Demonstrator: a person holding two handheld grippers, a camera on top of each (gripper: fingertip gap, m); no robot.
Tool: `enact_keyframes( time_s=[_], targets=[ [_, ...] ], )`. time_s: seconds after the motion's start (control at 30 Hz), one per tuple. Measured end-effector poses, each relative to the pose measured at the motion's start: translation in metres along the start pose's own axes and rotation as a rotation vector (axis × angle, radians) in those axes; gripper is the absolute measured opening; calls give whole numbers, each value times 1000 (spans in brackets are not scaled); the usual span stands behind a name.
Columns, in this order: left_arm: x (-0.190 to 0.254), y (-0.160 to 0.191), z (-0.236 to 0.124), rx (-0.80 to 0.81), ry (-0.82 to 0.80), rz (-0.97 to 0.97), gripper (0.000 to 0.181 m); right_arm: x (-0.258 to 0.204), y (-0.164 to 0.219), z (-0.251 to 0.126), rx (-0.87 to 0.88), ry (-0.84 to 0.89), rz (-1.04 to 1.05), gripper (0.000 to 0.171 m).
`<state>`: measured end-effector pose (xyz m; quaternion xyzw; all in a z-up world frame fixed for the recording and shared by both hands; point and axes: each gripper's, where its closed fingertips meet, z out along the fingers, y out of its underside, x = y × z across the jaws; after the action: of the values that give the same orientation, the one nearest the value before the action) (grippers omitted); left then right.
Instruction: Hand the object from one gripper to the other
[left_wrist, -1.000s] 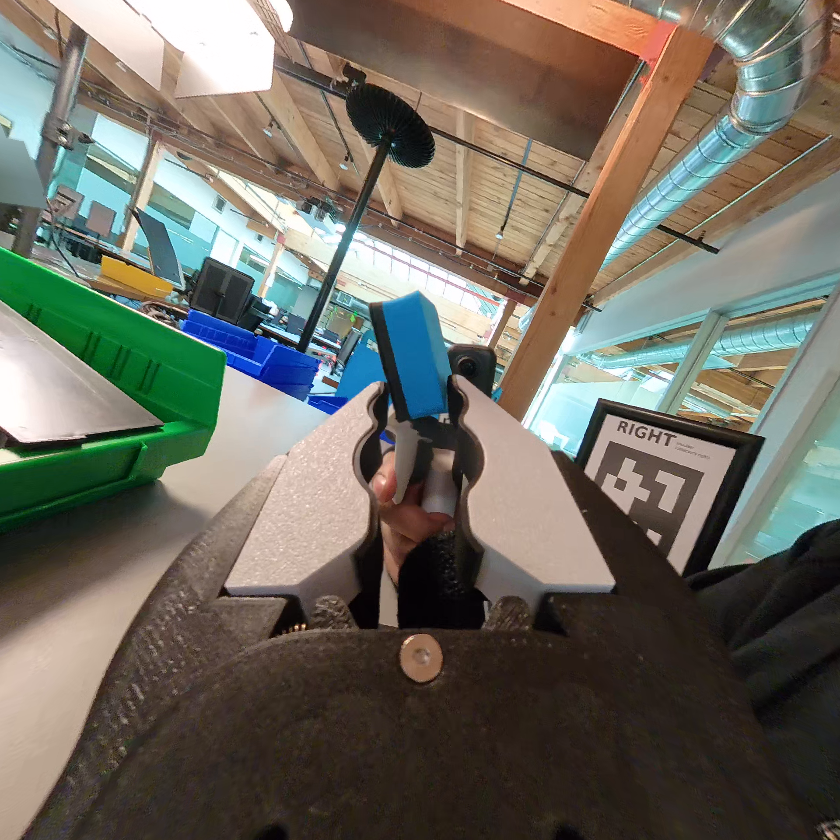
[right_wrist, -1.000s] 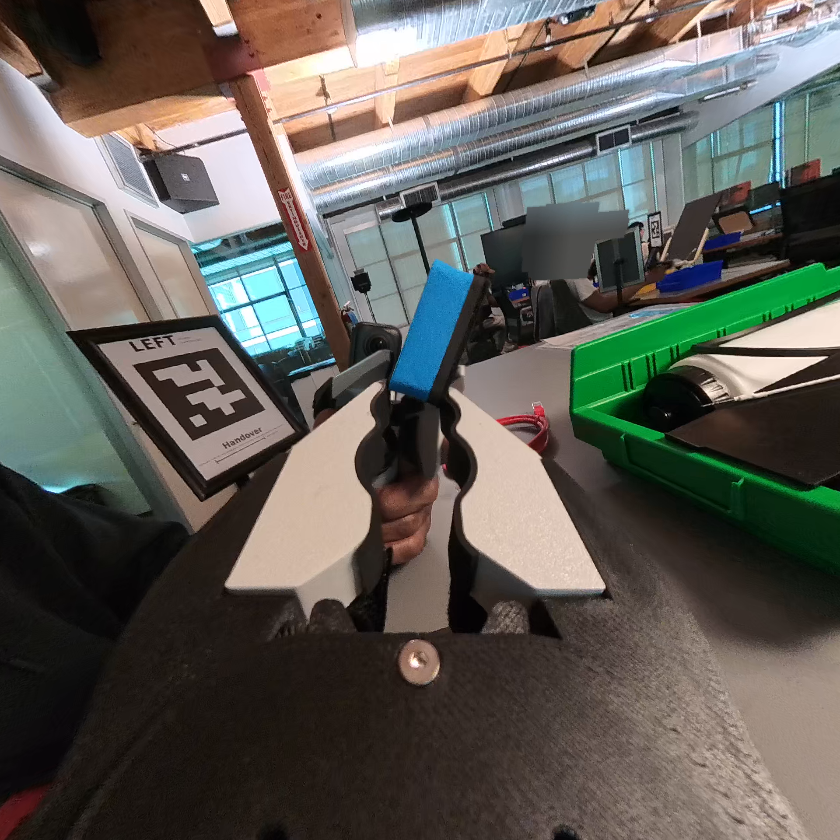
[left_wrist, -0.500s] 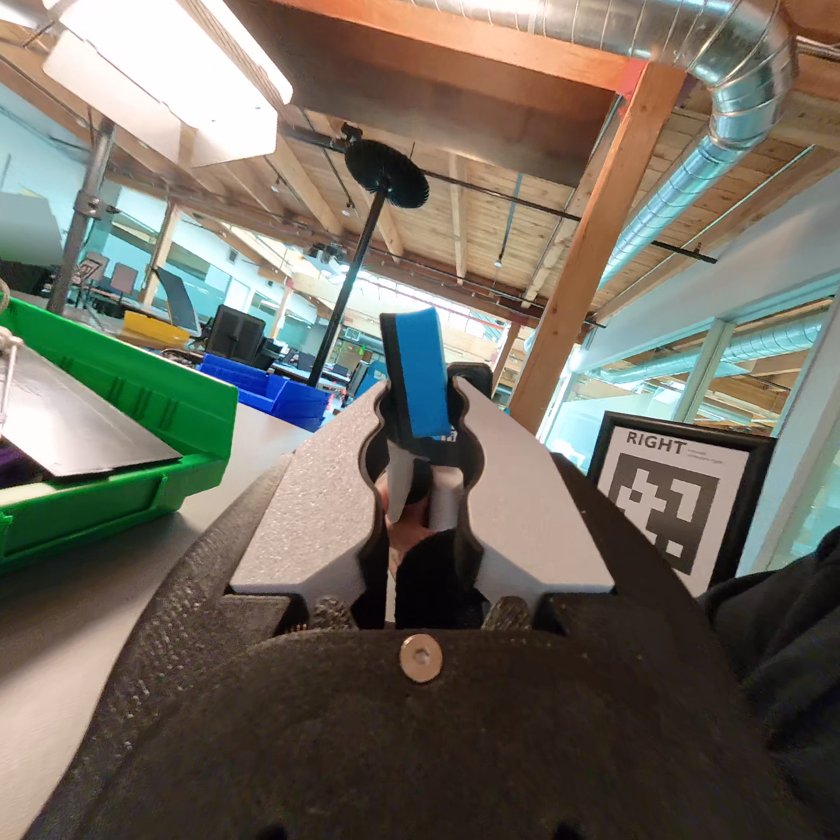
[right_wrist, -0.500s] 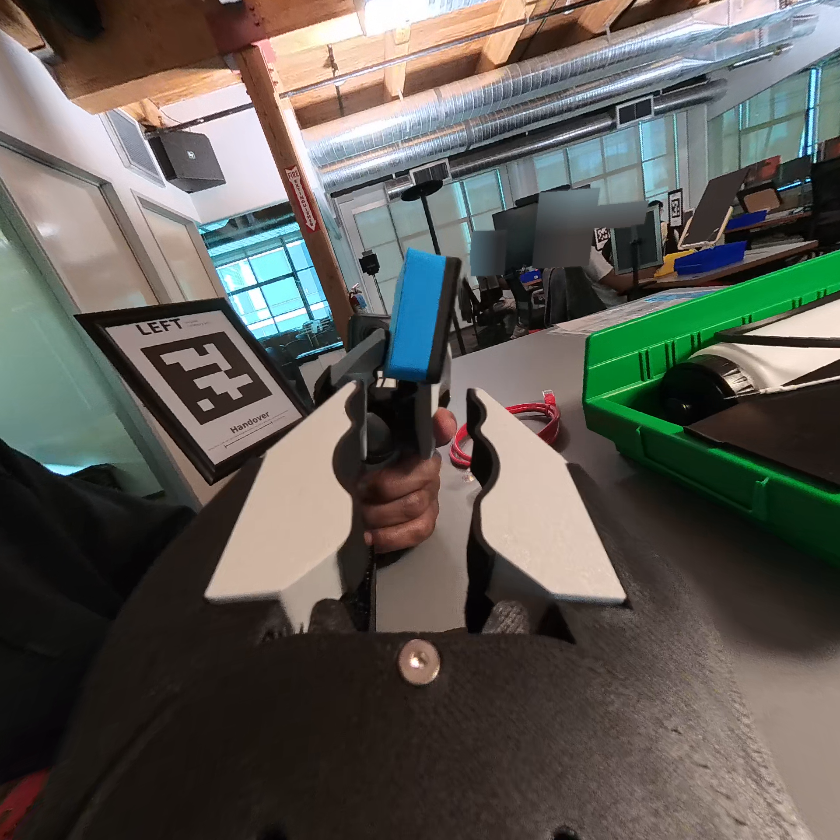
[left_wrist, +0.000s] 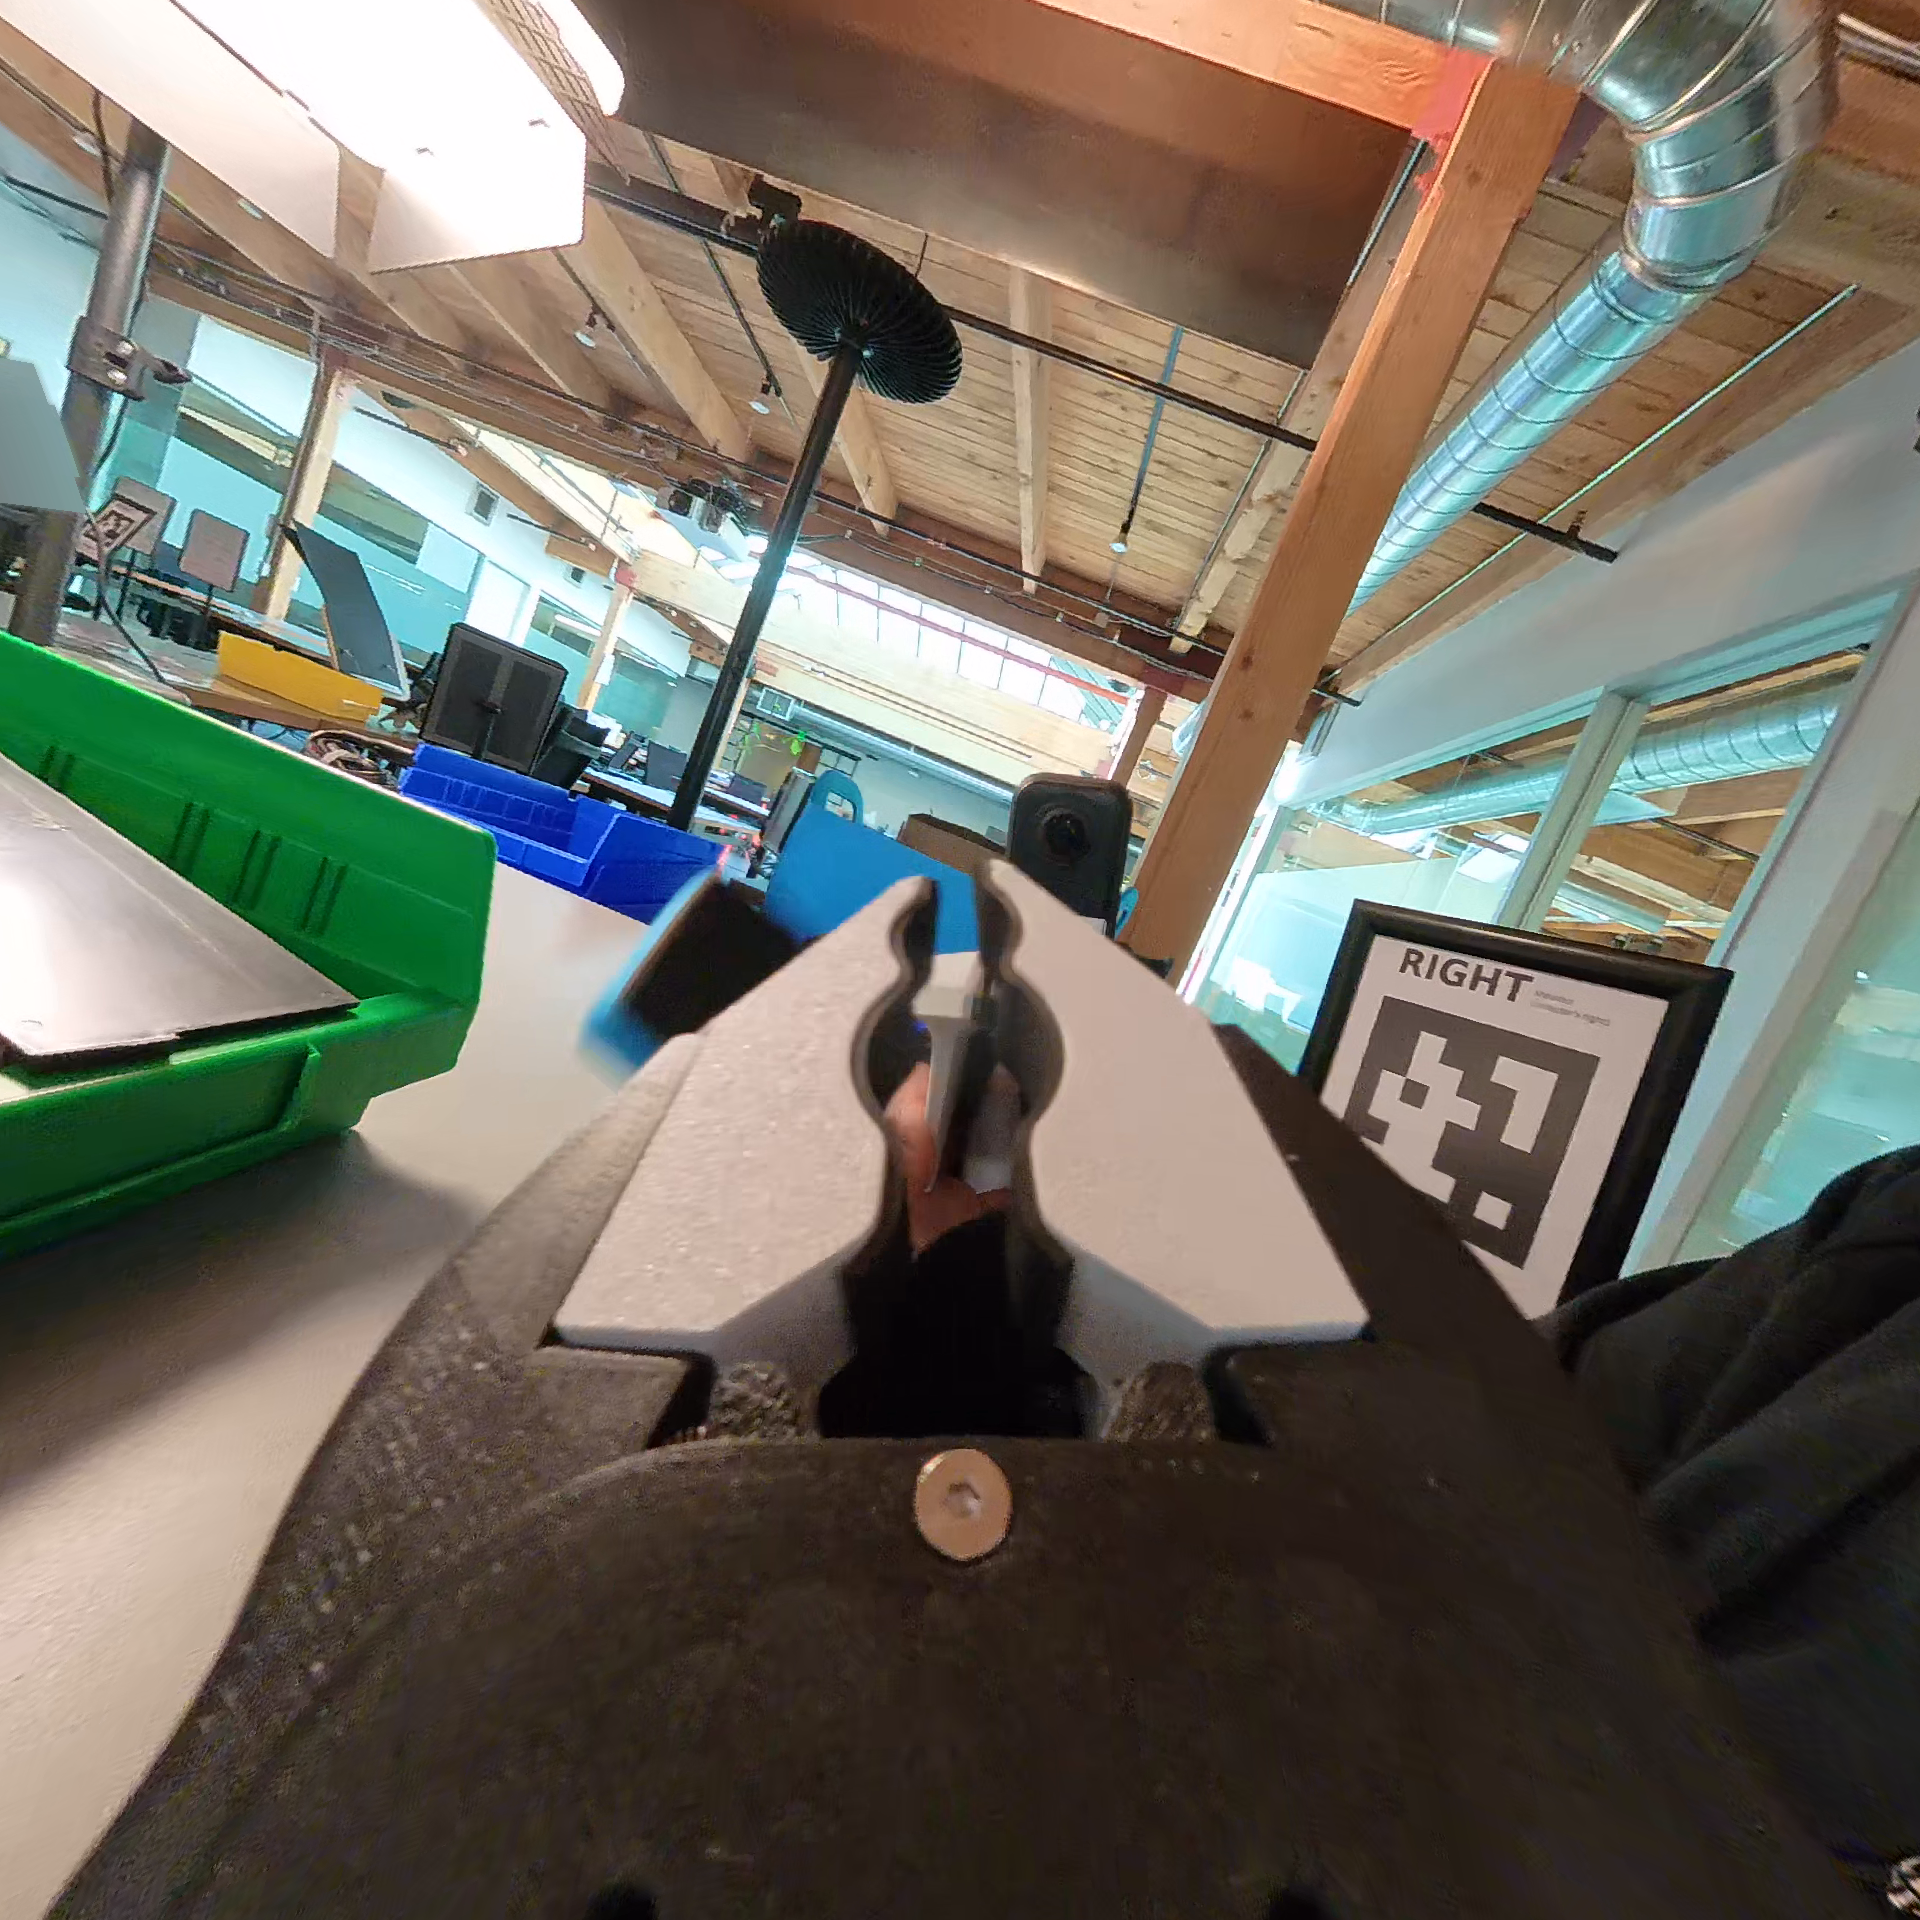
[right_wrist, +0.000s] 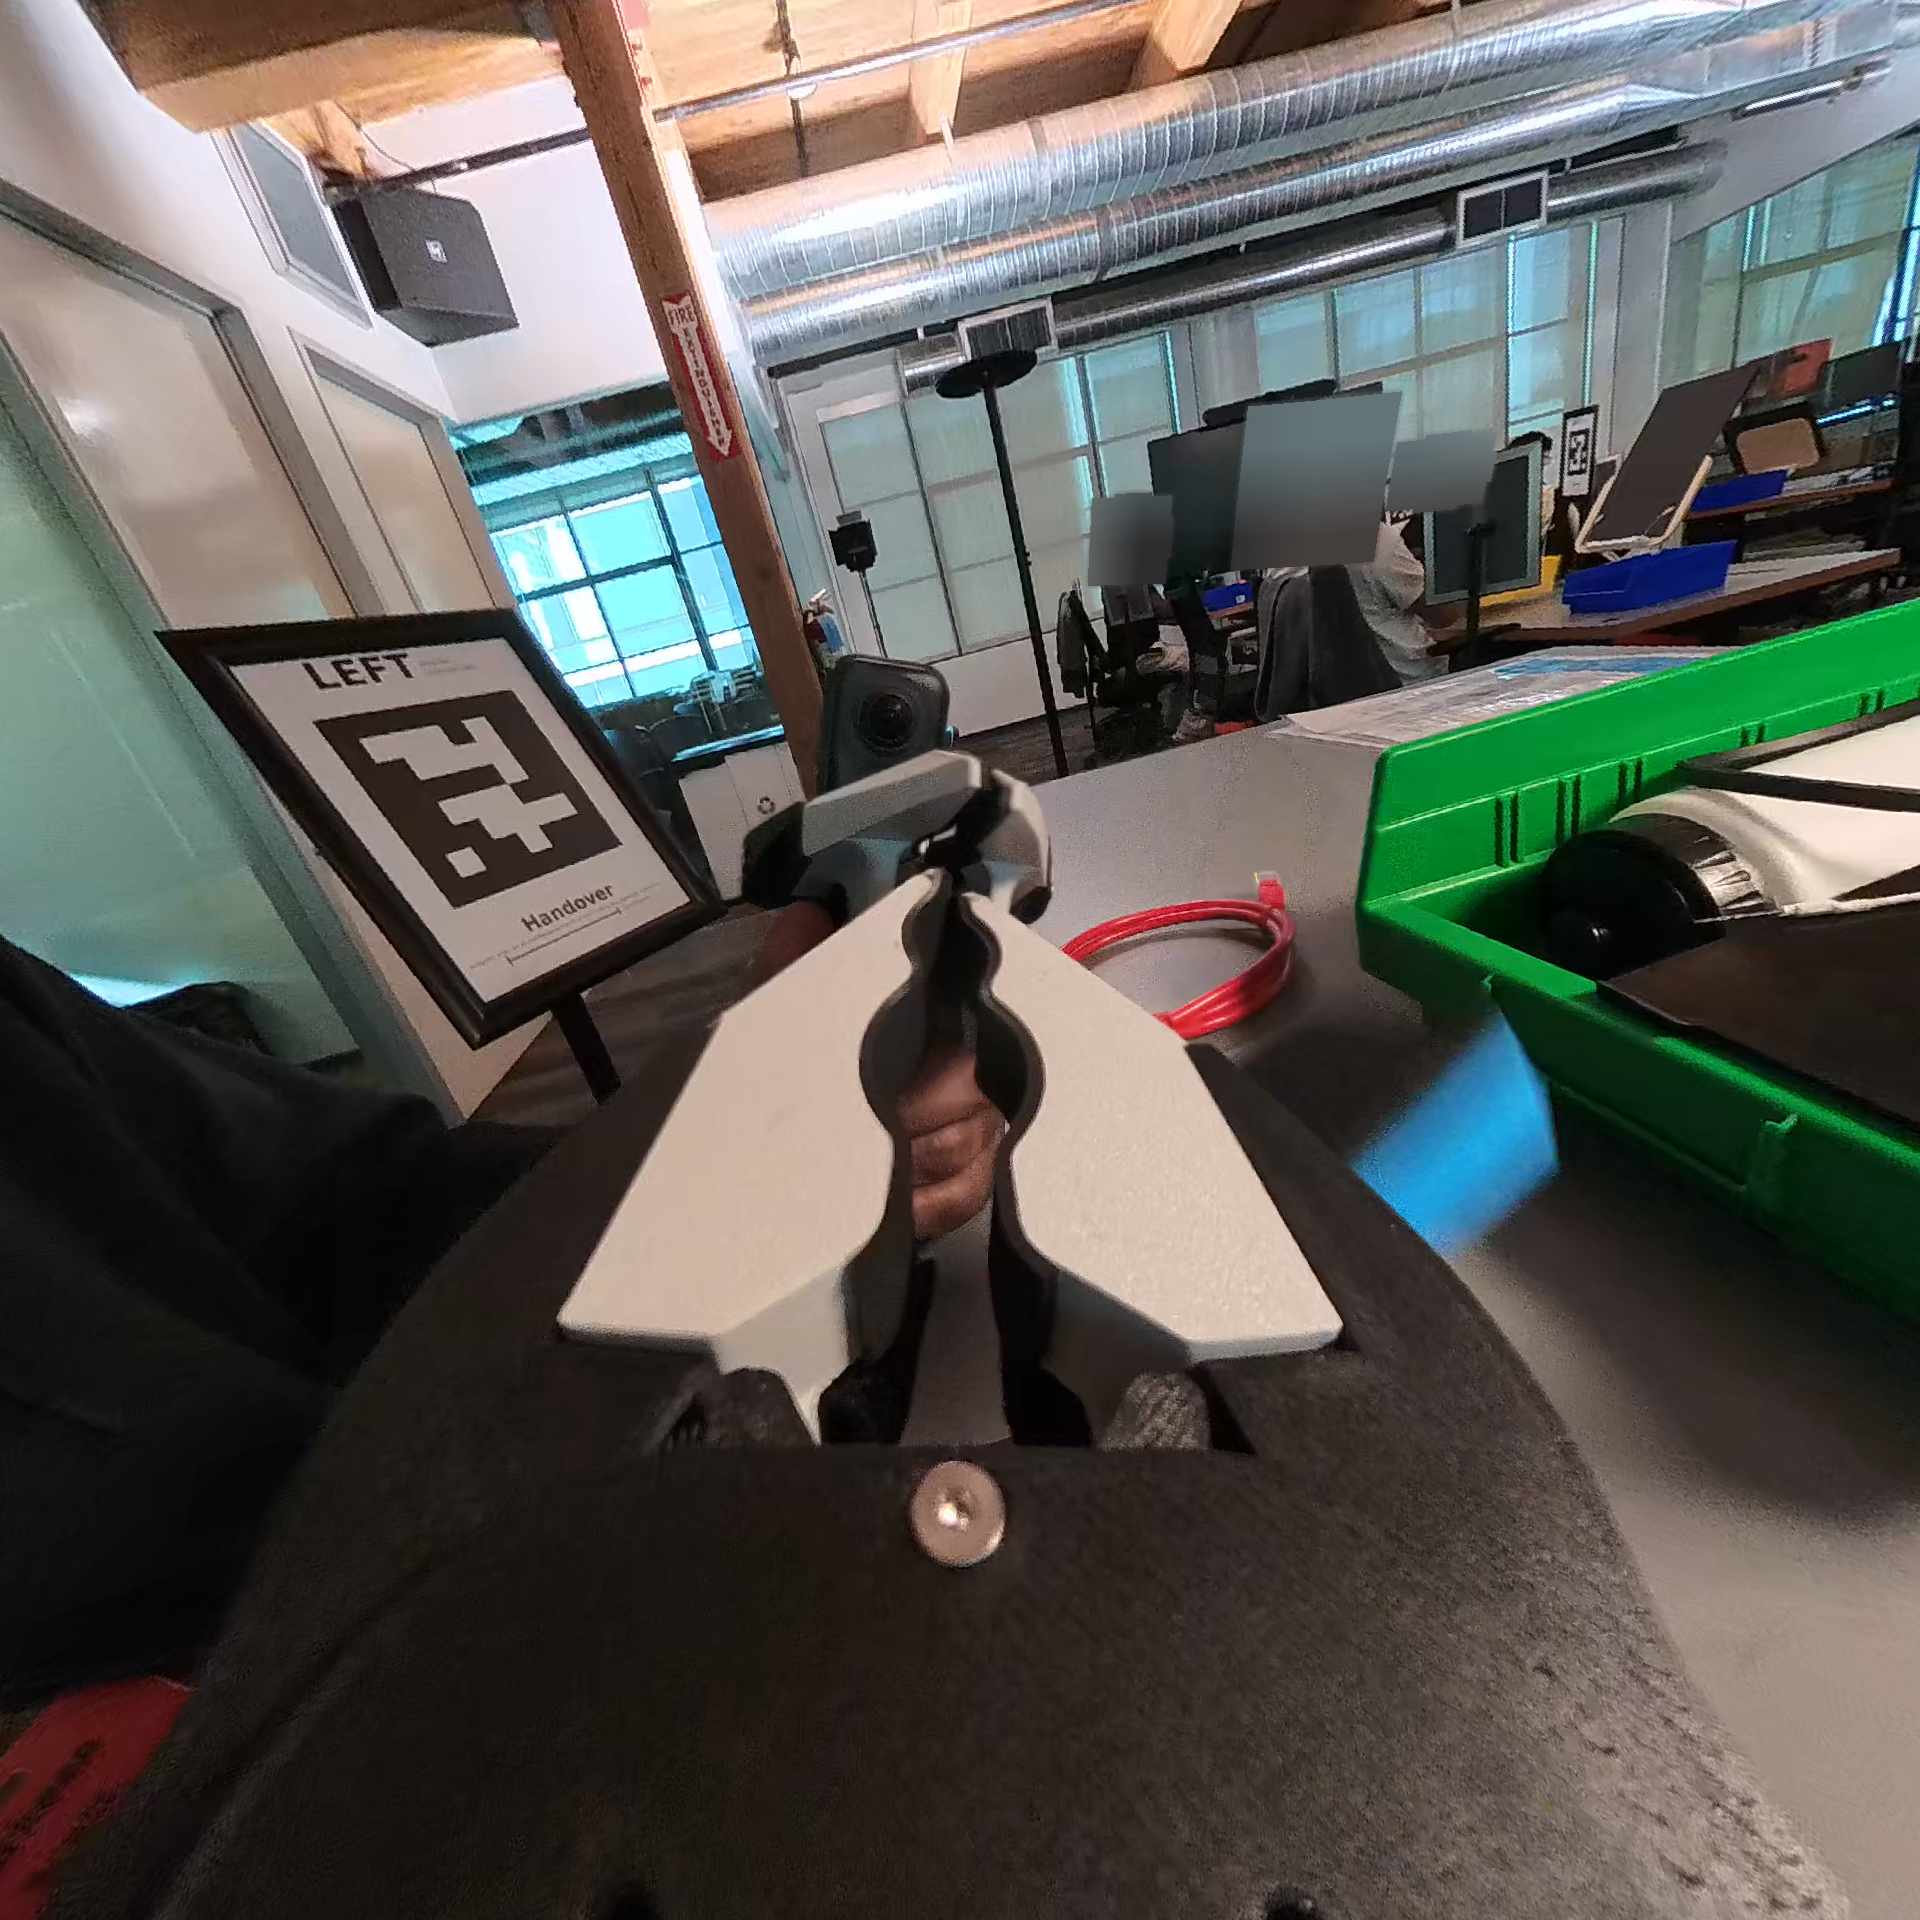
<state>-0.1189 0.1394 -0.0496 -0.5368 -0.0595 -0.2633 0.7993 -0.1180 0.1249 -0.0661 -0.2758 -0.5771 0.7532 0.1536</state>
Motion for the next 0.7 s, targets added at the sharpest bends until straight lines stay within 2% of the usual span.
enact_keyframes(
  time_s=[0.03, 0.1, 0.17, 0.37, 0.5, 0.6, 0.7],
  targets=[
    [1, 0, 0, -4, 10, -2, 0, 0, 1, 1, -5, 3, -5, 0],
    [1, 1, 1, -12, 12, -3, 0, 2, 0, 0, -2, 18, 1, 0],
    [-10, 2, 1, -17, -52, -23, 0, 14, -2, -2, 15, 71, 36, 0],
    [-27, -9, -6, 57, -176, 5, 10, 50, -10, -15, 92, 257, 116, 8],
    [-26, -9, -6, 54, -205, 46, 17, 55, -9, -18, 75, 324, 72, 22],
    [-27, 2, -6, -51, -227, 35, 28, 55, 4, -26, -89, 355, -18, 39],
    [-28, 3, -12, -86, -242, 47, 30, 41, 38, -40, -381, 288, -142, 63]
  ],
)
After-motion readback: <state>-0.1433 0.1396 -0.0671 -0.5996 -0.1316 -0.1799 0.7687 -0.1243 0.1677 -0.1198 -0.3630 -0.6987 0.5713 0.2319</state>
